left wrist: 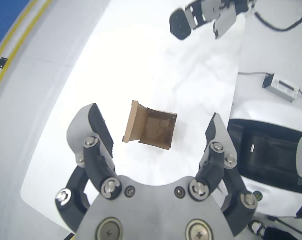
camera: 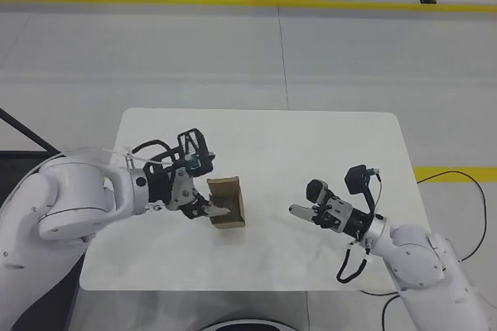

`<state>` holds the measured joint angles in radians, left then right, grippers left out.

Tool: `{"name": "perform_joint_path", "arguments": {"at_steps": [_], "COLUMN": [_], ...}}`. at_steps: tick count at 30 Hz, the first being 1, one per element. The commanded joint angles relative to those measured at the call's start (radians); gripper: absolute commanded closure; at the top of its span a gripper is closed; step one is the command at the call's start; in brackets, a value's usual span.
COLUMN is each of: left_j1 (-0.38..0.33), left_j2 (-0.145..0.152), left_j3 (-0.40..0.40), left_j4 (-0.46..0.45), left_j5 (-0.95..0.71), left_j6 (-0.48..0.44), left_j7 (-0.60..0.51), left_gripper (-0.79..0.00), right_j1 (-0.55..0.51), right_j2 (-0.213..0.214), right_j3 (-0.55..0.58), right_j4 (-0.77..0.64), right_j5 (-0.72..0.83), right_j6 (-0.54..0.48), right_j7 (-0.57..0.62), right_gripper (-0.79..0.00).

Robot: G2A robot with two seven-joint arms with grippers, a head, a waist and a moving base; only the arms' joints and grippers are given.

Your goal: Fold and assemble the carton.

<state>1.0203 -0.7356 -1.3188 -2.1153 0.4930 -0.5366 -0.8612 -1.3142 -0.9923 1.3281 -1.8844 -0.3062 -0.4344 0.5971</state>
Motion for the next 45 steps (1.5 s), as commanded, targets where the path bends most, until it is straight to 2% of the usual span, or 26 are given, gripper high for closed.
{"name": "perform_joint_path", "arguments": {"at_steps": [1,12,16,20,25,30,36,38,45], "left_j1": [0.014,0.014,0.042,0.08,0.167,0.304,0.467,0.516,0.516], "left_j2": [0.001,0.001,-0.003,-0.006,-0.005,-0.005,-0.004,-0.005,-0.005], "left_j3": [-0.014,-0.014,-0.006,-0.016,-0.062,-0.121,-0.182,-0.205,-0.205], "left_j4": [-0.002,-0.002,0.015,0.041,0.067,0.09,0.121,0.109,0.109], "left_j5": [0.004,0.004,0.001,-0.04,-0.123,-0.176,-0.21,-0.239,-0.239], "left_j6": [0.0,0.0,0.051,0.099,0.092,0.079,0.083,0.041,0.041], "left_j7": [0.013,0.013,0.058,0.106,0.176,0.269,0.329,0.365,0.365], "left_gripper": [-0.785,-0.785,-0.785,-0.785,-0.785,-0.785,-0.785,-0.785,-0.785], "right_j1": [0.0,-0.001,0.008,0.037,0.108,0.187,0.196,0.196,0.198], "right_j2": [0.0,-0.001,-0.004,-0.008,-0.02,-0.038,-0.042,-0.042,-0.045], "right_j3": [0.0,-0.012,-0.058,-0.113,-0.206,-0.291,-0.3,-0.3,-0.31], "right_j4": [0.0,-0.012,-0.083,-0.125,-0.14,-0.111,-0.109,-0.109,-0.098], "right_j5": [-0.001,-0.025,-0.231,-0.349,-0.421,-0.469,-0.481,-0.481,-0.464], "right_j6": [0.0,0.006,0.141,0.173,0.158,0.202,0.231,0.231,0.206], "right_j7": [0.0,0.006,0.02,0.064,0.124,0.167,0.167,0.167,0.153], "right_gripper": [-0.785,-0.785,-0.785,-0.785,-0.785,-0.785,-0.785,-0.785,-0.785]}}
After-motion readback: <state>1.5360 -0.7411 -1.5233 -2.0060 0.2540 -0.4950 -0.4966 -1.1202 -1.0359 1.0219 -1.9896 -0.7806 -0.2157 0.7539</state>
